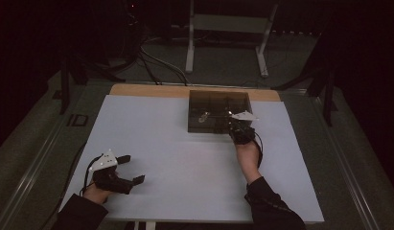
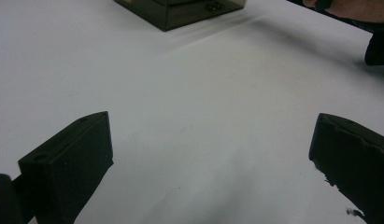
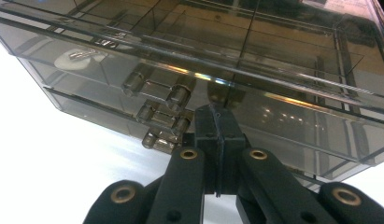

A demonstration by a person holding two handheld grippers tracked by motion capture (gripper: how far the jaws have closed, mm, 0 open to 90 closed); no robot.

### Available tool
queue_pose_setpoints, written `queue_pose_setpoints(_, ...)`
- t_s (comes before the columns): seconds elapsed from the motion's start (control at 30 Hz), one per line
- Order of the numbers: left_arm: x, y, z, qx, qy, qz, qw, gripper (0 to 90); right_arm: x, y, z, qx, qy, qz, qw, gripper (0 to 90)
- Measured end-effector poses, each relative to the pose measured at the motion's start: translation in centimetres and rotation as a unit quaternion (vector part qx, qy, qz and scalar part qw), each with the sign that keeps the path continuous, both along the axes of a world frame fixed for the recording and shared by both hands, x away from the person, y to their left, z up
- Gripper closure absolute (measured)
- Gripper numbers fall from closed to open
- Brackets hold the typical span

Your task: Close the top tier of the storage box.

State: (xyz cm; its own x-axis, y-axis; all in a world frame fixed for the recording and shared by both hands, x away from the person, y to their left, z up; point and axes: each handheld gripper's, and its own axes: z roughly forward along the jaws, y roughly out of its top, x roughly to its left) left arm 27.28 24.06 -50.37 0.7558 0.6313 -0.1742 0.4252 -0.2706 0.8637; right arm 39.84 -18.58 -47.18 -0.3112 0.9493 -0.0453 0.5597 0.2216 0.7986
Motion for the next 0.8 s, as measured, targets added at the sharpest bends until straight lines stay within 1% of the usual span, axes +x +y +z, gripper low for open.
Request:
queue_pose_setpoints(0.13,-0.02,-0.03,0.01,0.003,-0.001,0.000,1.0000,1.0,0.24,0.11,-0.08,-0.003,0.000,0.001,1.0000,89.9)
queue_pose_setpoints(0.3,0.01,-0.01,-0.06,0.001,0.001,0.000,1.0000,1.0,0.53,0.10,-0.13,0.005,0.001,0.000,1.0000,90.0)
queue_pose_setpoints(0.4,0.00,-0.04,-0.03,0.002,0.000,0.000,1.0000,1.0,0.49,0.39,-0.19,-0.003,-0.004,0.002,1.0000,89.9)
queue_pose_setpoints(0.8,0.00,-0.02,-0.07,0.002,0.000,0.000,1.0000,1.0,0.55,0.47,-0.14,0.000,-0.002,0.006,1.0000,89.9)
